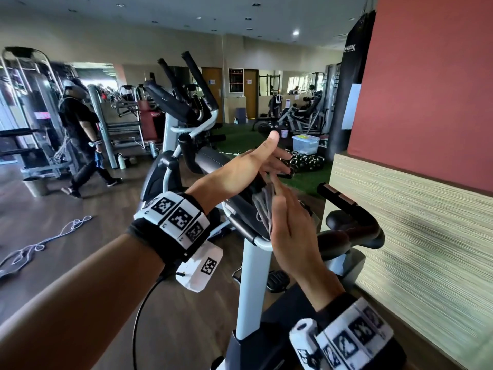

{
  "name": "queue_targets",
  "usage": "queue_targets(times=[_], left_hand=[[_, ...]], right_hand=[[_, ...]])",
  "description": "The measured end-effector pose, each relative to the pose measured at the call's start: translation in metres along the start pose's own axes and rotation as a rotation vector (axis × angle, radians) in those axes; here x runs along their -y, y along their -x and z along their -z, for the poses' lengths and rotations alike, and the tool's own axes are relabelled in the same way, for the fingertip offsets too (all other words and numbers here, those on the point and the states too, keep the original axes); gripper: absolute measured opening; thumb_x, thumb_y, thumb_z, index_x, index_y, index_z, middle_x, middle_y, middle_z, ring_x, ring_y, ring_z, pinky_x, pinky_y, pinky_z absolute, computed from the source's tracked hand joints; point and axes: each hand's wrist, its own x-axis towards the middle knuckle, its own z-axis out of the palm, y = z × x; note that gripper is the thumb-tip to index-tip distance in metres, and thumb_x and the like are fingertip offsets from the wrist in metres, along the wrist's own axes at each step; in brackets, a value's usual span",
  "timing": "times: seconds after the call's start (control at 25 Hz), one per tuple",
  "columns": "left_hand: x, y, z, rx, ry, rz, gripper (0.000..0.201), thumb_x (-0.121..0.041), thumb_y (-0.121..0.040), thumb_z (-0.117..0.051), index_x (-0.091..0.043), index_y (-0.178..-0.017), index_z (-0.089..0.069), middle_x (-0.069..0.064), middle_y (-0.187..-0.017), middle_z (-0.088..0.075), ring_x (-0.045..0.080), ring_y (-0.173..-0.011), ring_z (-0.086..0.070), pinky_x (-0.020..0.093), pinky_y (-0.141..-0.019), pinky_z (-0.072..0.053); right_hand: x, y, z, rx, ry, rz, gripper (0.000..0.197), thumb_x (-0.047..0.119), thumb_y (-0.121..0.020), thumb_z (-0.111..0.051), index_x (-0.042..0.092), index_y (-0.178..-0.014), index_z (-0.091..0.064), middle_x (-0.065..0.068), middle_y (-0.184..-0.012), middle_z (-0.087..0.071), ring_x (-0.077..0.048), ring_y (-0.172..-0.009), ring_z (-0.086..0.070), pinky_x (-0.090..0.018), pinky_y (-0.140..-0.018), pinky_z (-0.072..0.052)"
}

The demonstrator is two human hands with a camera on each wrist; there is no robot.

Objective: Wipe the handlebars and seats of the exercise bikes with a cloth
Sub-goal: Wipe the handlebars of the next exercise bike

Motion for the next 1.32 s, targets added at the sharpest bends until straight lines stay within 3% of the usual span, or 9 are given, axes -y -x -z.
queue_targets(times=[0.12, 0.24, 0.32, 0.4, 0.52, 0.68, 0.92, 1.2, 1.32], left_hand=[[0.000, 0.001, -0.001, -0.001, 0.014, 0.009, 0.070, -0.063, -0.105, -0.014, -0.021, -0.125, -0.067, -0.001, -0.114, -0.075, 0.009, -0.111, -0.067, 0.038, -0.113, -0.041], [0.003, 0.001, -0.002, -0.020, -0.026, 0.005, 0.066, -0.063, -0.105, -0.019, -0.021, -0.126, -0.066, -0.002, -0.115, -0.074, 0.010, -0.112, -0.067, 0.039, -0.112, -0.043], [0.004, 0.000, -0.003, -0.033, -0.034, 0.010, 0.064, -0.062, -0.106, -0.021, -0.021, -0.126, -0.066, -0.002, -0.115, -0.074, 0.011, -0.112, -0.067, 0.040, -0.111, -0.045], [0.003, 0.000, -0.003, -0.032, -0.020, 0.023, 0.064, -0.064, -0.104, -0.023, -0.022, -0.125, -0.067, -0.003, -0.115, -0.075, 0.010, -0.112, -0.067, 0.041, -0.111, -0.045], [0.002, 0.000, -0.003, -0.037, 0.015, 0.048, 0.065, -0.066, -0.103, -0.025, -0.023, -0.125, -0.068, -0.004, -0.118, -0.074, 0.007, -0.115, -0.066, 0.039, -0.113, -0.042], [0.003, 0.001, -0.003, -0.021, -0.015, 0.035, 0.068, -0.070, -0.100, -0.022, -0.027, -0.126, -0.067, -0.009, -0.120, -0.073, 0.003, -0.118, -0.063, 0.041, -0.117, -0.035], [0.000, 0.001, 0.001, 0.020, 0.098, 0.060, 0.076, -0.066, -0.103, -0.011, -0.019, -0.135, -0.063, -0.001, -0.124, -0.073, 0.007, -0.120, -0.064, 0.036, -0.111, -0.040], [0.010, -0.003, 0.005, 0.090, 0.136, 0.034, 0.087, -0.071, -0.098, -0.005, -0.018, -0.139, -0.060, 0.002, -0.127, -0.071, 0.019, -0.122, -0.065, 0.048, -0.118, -0.035], [0.008, -0.001, 0.005, 0.094, 0.117, 0.021, 0.085, -0.069, -0.101, -0.001, -0.021, -0.135, -0.063, 0.001, -0.126, -0.071, 0.017, -0.121, -0.065, 0.046, -0.117, -0.036]], right_hand=[[0.000, -0.022, -0.001, -0.030, -0.188, -0.081, 0.053, 0.047, -0.106, -0.039, 0.031, -0.157, -0.034, 0.027, -0.102, -0.063, 0.002, -0.096, -0.064, -0.021, -0.083, -0.047], [-0.005, -0.020, 0.013, 0.056, -0.350, -0.147, 0.024, 0.027, -0.104, -0.057, 0.021, -0.126, -0.066, 0.021, -0.095, -0.072, 0.005, -0.094, -0.066, -0.015, -0.083, -0.046], [-0.002, -0.024, 0.021, 0.168, -0.459, -0.194, 0.017, 0.022, -0.103, -0.059, 0.021, -0.117, -0.069, 0.020, -0.088, -0.073, 0.006, -0.085, -0.067, -0.009, -0.076, -0.045], [0.001, -0.033, 0.017, 0.204, -0.428, -0.164, 0.015, 0.028, -0.103, -0.058, 0.021, -0.114, -0.065, 0.017, -0.081, -0.070, 0.001, -0.075, -0.065, -0.016, -0.070, -0.047], [0.000, -0.032, -0.004, 0.022, -0.055, 0.058, 0.036, 0.050, -0.100, -0.045, 0.020, -0.116, -0.058, 0.008, -0.088, -0.069, -0.016, -0.078, -0.066, -0.032, -0.067, -0.048], [-0.010, 0.010, -0.004, -0.117, 0.268, 0.179, 0.059, 0.057, -0.105, -0.031, 0.011, -0.133, -0.055, 0.000, -0.111, -0.069, -0.019, -0.102, -0.068, -0.031, -0.075, -0.055], [0.007, -0.031, -0.020, -0.244, 0.404, 0.233, 0.046, 0.043, -0.103, -0.041, 0.003, -0.114, -0.061, -0.008, -0.087, -0.068, -0.027, -0.073, -0.070, -0.029, -0.052, -0.047], [-0.024, 0.031, -0.007, -0.196, 0.512, 0.183, 0.058, 0.049, -0.105, -0.045, 0.001, -0.135, -0.057, -0.009, -0.108, -0.069, -0.026, -0.097, -0.071, -0.041, -0.073, -0.061], [-0.001, 0.004, -0.018, -0.237, 0.513, 0.148, 0.063, 0.053, -0.106, -0.035, 0.002, -0.139, -0.053, -0.012, -0.119, -0.069, -0.029, -0.104, -0.068, -0.040, -0.079, -0.059]])
